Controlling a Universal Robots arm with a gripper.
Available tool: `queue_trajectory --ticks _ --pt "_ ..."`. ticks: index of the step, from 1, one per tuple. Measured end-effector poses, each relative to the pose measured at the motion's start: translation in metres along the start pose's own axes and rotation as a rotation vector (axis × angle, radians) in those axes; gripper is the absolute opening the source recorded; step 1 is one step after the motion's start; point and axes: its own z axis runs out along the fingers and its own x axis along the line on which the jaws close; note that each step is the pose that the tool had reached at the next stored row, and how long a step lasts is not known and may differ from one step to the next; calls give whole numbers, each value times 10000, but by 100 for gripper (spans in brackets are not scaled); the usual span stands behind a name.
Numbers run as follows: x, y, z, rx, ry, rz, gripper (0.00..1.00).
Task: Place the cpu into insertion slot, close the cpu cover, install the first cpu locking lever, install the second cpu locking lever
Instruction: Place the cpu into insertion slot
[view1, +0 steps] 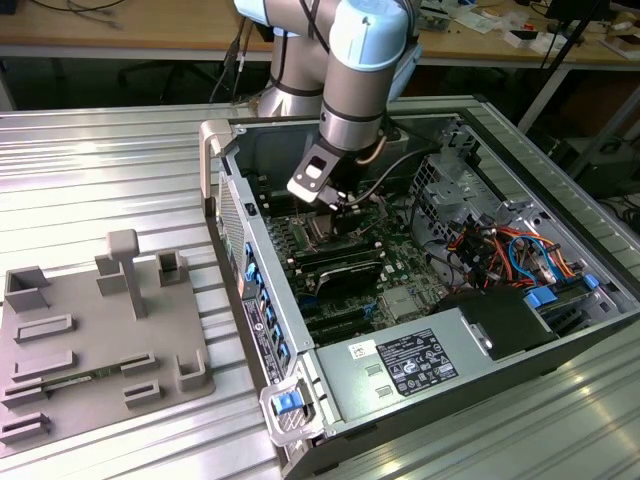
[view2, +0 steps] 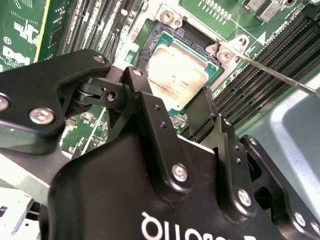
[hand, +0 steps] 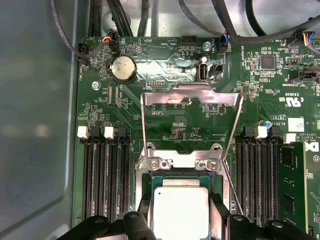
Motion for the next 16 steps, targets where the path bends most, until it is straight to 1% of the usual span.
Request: queue_trajectory --ticks 8,16 --pt "-3 -2 5 1 0 -1 55" --pt "-24 -3 5 2 -1 3 55"
